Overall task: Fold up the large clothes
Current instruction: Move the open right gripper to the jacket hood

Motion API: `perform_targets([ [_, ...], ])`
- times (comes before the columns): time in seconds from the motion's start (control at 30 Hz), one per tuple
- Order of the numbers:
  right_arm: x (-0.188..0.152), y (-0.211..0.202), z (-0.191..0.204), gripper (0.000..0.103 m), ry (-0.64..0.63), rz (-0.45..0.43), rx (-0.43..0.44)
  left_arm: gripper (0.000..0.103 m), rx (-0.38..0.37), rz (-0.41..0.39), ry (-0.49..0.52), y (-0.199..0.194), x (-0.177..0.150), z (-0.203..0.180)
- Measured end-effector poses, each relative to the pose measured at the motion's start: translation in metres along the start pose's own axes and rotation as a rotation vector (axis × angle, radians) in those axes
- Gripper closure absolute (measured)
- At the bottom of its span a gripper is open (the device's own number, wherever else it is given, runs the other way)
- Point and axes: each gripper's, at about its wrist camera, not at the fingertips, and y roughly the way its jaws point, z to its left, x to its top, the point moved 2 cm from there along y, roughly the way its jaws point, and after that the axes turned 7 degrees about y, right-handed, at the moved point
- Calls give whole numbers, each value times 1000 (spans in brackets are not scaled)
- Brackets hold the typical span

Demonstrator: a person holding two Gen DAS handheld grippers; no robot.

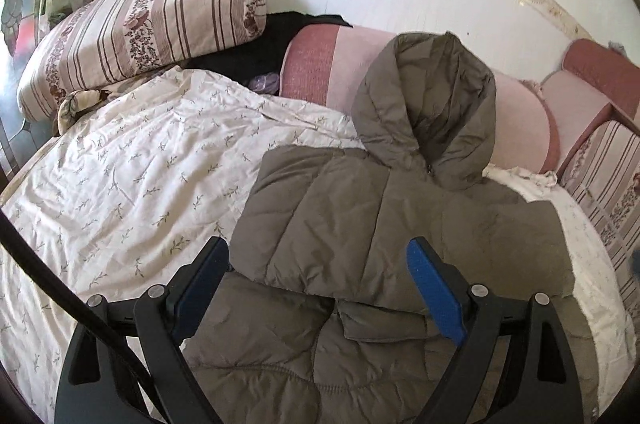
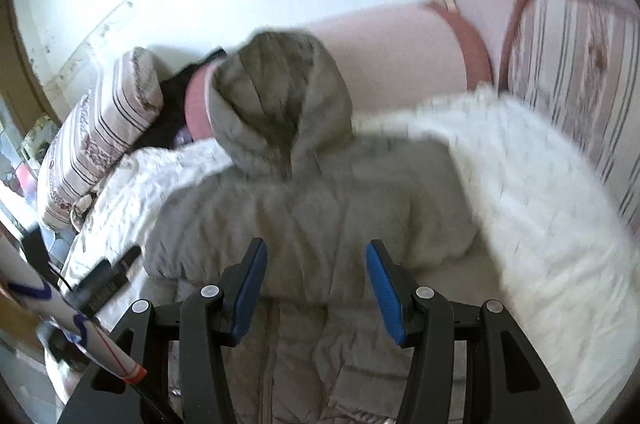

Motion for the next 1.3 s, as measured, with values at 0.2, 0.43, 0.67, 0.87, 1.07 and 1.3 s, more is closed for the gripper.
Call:
perform_targets([
  [0.2,85,-32,41,47,-73,-77,-16,13,-23,-10,-43,-1,6,10],
  [0.43,168,17,70,44,-110,-110,-30,13,-47,2,-11,12,5,-4],
  [0.67,220,126,78,44,-118,-64,-83,13,-31,-14,17,23,5,-14],
  [0.87,251,203,69,54,-107,-36,-88,13,-25,23,29,46,1,-18],
  [1.07,267,263,61,64,-105,-28,-124,13,-14,118,19,81,-10,-20],
  [1.3,259,307,51,94,-116,-5,-149,13,15,119,66,87,-15,-30],
])
